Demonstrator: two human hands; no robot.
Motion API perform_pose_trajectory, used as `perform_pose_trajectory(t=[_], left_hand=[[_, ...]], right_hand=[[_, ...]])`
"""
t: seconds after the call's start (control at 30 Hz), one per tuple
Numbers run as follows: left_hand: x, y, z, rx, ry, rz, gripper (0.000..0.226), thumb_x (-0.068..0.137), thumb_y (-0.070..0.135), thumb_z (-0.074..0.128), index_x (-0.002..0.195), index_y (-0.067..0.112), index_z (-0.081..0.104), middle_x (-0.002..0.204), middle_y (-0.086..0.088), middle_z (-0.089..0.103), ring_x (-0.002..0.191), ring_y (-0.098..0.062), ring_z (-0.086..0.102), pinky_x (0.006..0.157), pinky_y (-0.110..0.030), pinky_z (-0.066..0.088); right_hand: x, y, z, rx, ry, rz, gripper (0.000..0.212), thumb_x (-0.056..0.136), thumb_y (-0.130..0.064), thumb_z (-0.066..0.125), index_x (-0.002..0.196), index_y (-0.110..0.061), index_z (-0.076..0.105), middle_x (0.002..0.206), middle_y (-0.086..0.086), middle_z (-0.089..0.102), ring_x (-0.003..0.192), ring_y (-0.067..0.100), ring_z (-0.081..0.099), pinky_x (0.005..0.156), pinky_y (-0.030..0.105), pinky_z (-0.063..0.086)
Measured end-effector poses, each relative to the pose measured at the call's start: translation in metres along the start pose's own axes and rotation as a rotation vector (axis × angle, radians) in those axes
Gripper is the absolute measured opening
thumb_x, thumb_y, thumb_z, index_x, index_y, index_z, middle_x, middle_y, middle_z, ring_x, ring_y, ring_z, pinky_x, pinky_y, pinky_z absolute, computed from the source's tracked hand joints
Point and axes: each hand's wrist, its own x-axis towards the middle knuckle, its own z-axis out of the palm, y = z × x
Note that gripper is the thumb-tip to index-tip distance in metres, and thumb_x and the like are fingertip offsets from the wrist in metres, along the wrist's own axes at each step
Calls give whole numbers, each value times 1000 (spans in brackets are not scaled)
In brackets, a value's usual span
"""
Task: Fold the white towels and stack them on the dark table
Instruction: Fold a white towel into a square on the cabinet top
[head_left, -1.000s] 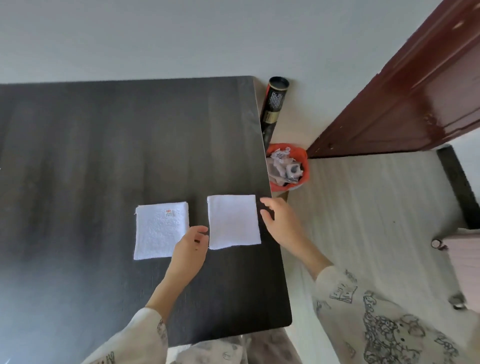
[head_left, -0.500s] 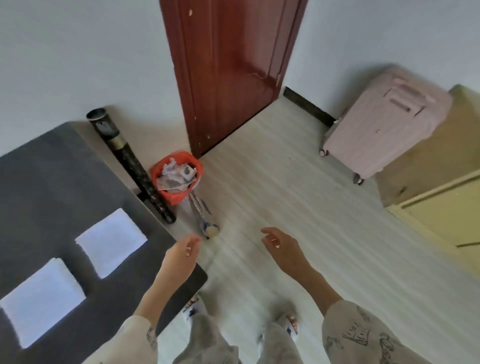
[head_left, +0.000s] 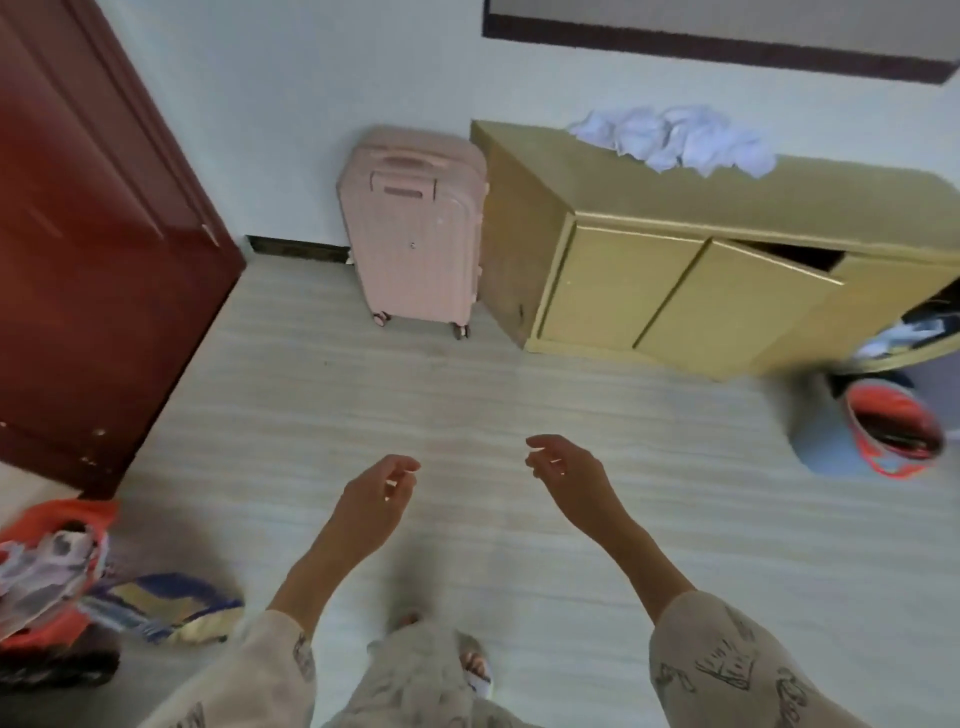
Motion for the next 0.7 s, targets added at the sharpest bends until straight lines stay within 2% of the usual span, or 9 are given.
perform_pose_trajectory(t=[0.13,0.27,0.4,0.57,0.7], left_hand=[[75,59,48,73,-110,91,14,93,14,50,101,20,60,92,5,63,80,-11,61,67,-7,40],[158,111,87,95,-158,154,16,93,13,50,104,15,61,97,3,64,84,-14,61,73,-16,41],[250,162,116,81,-193,160,17,94,13,49,106,15,61,95,2,63,83,-14,60,72,-18,40],[372,240,141,36,-206,171,13,93,14,50,98,23,58,97,-1,66,85,-15,62,71,-18,43],[447,298,161,76,-254,206,16,94,16,50,105,17,61,98,-2,64,85,-15,62,75,-21,44]], right_hand=[[41,33,-64,61,101,102,23,93,-18,52,114,-17,62,100,6,69,90,17,65,86,31,51],[106,58,-121,75,150,154,24,93,-18,52,114,-18,62,100,5,69,90,17,65,85,29,50],[188,68,-179,77,164,169,24,93,-19,52,115,-18,61,101,5,68,92,17,64,85,29,50],[290,67,-263,73,177,192,23,93,-18,52,113,-17,62,103,6,67,92,17,64,86,30,49],[361,64,-326,63,206,187,23,93,-18,52,113,-16,62,102,5,67,92,17,63,87,30,48]])
